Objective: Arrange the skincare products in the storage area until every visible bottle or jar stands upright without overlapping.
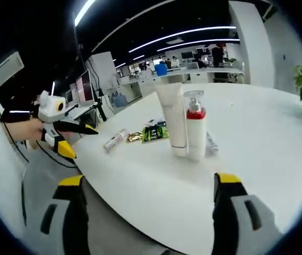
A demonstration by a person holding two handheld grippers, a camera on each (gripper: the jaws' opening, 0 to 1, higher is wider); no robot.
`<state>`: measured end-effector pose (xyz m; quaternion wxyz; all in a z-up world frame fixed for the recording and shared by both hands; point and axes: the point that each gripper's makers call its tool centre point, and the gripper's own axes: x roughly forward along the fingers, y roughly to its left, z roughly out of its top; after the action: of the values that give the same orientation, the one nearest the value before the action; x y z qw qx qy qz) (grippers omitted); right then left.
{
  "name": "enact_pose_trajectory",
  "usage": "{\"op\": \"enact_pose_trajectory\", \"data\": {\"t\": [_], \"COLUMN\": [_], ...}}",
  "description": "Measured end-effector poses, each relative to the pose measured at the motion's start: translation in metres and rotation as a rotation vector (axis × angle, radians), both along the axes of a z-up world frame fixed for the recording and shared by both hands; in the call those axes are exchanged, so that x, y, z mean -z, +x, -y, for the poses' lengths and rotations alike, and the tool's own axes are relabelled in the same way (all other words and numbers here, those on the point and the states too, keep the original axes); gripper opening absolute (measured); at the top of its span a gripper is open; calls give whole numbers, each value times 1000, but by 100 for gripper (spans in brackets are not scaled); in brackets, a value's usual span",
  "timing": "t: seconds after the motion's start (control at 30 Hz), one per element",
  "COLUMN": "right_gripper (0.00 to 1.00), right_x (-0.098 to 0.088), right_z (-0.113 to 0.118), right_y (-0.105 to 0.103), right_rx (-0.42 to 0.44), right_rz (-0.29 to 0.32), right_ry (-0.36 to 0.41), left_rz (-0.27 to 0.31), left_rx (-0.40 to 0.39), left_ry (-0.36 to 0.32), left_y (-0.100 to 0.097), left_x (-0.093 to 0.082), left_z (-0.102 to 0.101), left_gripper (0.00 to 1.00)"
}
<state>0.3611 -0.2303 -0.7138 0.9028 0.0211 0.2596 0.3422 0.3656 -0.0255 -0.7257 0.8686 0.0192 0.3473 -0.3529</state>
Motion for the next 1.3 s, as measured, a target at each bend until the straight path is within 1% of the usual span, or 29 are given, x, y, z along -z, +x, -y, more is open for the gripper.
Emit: {"op": "enact_pose_trajectory", "data": {"t": [0.07, 0.27, 0.4, 0.5, 0.87, 1.0, 1.3], "right_gripper": [97, 98, 99, 99, 99, 99, 99], "right_x": [1, 3, 5, 6, 1, 0, 2], "right_z": [-1, -4, -2, 0, 6, 8, 16], "right_y": [-2, -9, -13, -14, -12, -10, -11], "right_rx": [1, -3, 4, 12, 35, 41, 61], "right_rz": [-8, -15, -19, -25, -16, -11, -15], "right_ry": [5, 8, 8, 9, 12, 9, 6], "left_rz": [0, 5, 5, 3, 24, 41, 43], "left_rx": [-19, -62, -85, -105, -143, -153, -142], "left_ry": [8, 8, 28, 22, 22, 25, 24], "left_y": [-2, -10, -16, -18, -23, -20, -21], "left_x": [1, 1, 6, 7, 5, 3, 4], "left_z": [-5, -15, -23, -28, -34, -35, -34], "left_gripper": [97, 97, 97, 97, 97, 97, 97]}}
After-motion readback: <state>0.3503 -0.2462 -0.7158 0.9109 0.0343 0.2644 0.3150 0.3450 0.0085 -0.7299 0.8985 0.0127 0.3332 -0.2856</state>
